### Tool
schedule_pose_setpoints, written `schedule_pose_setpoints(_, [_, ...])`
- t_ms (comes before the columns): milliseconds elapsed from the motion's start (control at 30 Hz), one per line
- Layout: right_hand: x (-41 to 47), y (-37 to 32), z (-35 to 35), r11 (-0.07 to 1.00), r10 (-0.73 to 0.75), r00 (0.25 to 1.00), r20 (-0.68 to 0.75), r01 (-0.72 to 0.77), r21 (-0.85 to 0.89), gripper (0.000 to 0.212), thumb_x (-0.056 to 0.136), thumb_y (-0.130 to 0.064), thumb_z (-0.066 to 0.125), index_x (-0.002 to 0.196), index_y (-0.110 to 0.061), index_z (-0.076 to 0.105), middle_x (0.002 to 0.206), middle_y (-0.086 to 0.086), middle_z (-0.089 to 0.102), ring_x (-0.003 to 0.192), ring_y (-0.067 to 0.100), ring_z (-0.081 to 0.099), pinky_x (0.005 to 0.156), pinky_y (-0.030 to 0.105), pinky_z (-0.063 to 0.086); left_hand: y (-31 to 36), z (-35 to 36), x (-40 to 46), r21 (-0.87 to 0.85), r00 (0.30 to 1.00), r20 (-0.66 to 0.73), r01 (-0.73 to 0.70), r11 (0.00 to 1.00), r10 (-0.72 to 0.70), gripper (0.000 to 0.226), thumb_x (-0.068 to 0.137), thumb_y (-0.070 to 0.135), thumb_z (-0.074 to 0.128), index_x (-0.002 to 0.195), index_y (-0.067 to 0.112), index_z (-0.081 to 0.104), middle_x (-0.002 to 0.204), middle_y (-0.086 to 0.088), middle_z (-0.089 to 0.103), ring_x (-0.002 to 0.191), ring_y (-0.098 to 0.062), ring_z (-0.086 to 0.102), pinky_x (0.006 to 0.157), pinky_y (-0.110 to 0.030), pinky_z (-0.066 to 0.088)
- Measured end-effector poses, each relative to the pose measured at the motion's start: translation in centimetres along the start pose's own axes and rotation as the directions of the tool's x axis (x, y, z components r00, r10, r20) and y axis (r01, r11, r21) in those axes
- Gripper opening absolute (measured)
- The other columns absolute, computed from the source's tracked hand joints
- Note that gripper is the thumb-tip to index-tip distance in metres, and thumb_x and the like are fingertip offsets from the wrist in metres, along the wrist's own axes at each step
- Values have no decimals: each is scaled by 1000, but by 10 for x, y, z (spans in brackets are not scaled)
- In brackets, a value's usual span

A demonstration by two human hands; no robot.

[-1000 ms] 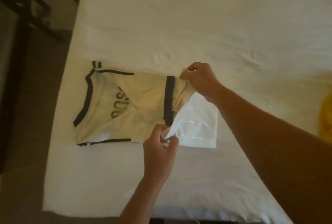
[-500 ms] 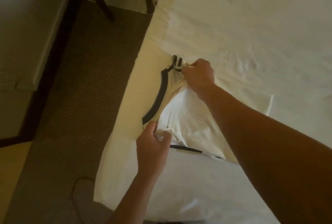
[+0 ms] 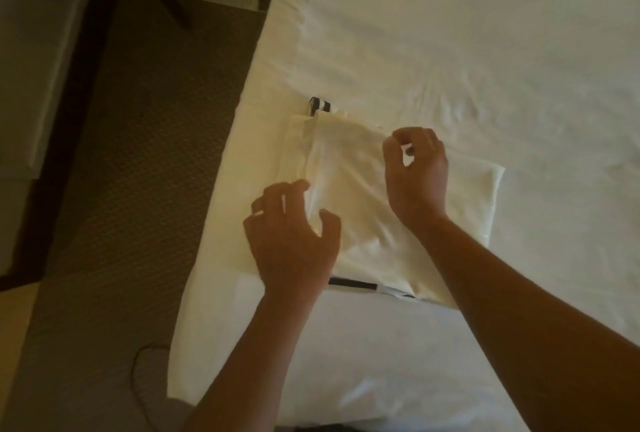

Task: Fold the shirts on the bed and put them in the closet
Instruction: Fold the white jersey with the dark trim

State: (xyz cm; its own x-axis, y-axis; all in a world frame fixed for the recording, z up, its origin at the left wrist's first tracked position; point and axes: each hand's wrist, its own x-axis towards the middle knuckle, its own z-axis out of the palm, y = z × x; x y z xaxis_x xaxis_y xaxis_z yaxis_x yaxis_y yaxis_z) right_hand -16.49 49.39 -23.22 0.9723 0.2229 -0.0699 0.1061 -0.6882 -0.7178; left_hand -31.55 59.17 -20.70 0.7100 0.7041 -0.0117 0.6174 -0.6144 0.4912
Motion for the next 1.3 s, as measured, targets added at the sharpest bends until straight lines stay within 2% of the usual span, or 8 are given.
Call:
schedule_pose_setpoints(100, [-18, 46, -13, 953, -130, 990, 49, 138, -270, 42, 96, -38, 47, 126, -12, 61, 133, 9, 56, 119, 29, 49, 95, 45, 43, 23, 45, 36, 72, 943, 142, -312, 947, 300, 49, 91, 38, 57, 132, 11, 60, 135, -13, 61, 122, -35, 57, 95, -48, 46])
schedule_pose_setpoints(200, [-26, 78, -24, 855, -1, 967, 253, 132, -502, 62, 100, -55, 29, 156, -27, 30, 167, 6, 16, 151, 29, 17, 116, 49, 23, 17, 77, 69, 255, 865, 387, -433, 865, 319, 68, 99, 57, 36, 157, 20, 35, 165, -15, 28, 151, -38, 27, 118, -57, 24])
schedule_pose_setpoints(267, [-23, 104, -35, 810, 110, 955, 277, 76, -582, 67, 100, -63, 17, 160, -36, 9, 170, 1, -5, 155, 25, -1, 121, 50, 11, -5, 92, 85, 309, 842, 456, -454, 835, 289, 72, 101, 63, 25, 162, 26, 16, 171, -10, 8, 157, -32, 8, 123, -55, 10])
schedule_pose_setpoints(467, [-21, 126, -50, 786, 167, 941, 294, 53, -616, 67, 100, -65, 14, 159, -39, -3, 169, 1, -14, 155, 24, -9, 122, 51, 9, -14, 87, 86, 344, 851, 419, -473, 811, 318, 72, 103, 58, 29, 163, 22, 12, 171, -10, 7, 157, -29, 7, 123, -54, 12])
schedule_pose_setpoints(667, [-80, 100, -46, 830, -44, 944, 326, 216, -514, 70, 102, -61, 21, 161, -27, 11, 170, 7, -5, 156, 27, 0, 118, 49, 14, 1, 64, 11, 330, 833, 398, -521, 787, 385, 75, 99, 60, 35, 162, 21, 22, 169, -14, 13, 156, -33, 14, 118, -57, 17])
schedule_pose_setpoints(933, [-99, 144, -74, 721, -66, 866, 496, 385, -576, 81, 93, -72, 30, 160, -28, 18, 169, 9, 5, 153, 33, 14, 110, 51, 24, -53, 46, -18, 363, 798, 409, -588, 723, 444, 76, 92, 64, 44, 153, 19, 46, 163, -12, 35, 148, -31, 37, 112, -56, 28])
schedule_pose_setpoints(1133, [-29, 120, -75, 868, -152, 973, 176, 217, -447, 50, 85, -30, 55, 133, -14, 54, 142, 13, 48, 125, 35, 42, 97, 49, 37, 14, 47, 42, 325, 878, 275, -468, 822, 391, 54, 82, 39, 56, 130, 15, 58, 138, -10, 54, 130, -33, 47, 100, -49, 32])
schedule_pose_setpoints(1300, [29, 105, -79, 822, 23, 946, 323, 166, -545, 67, 79, -19, 59, 144, -19, 43, 137, 7, 47, 123, 31, 42, 102, 46, 33, 49, 63, 107, 335, 794, 536, -511, 792, 286, 70, 82, 35, 61, 147, 23, 39, 147, -9, 45, 141, -35, 35, 114, -55, 24])
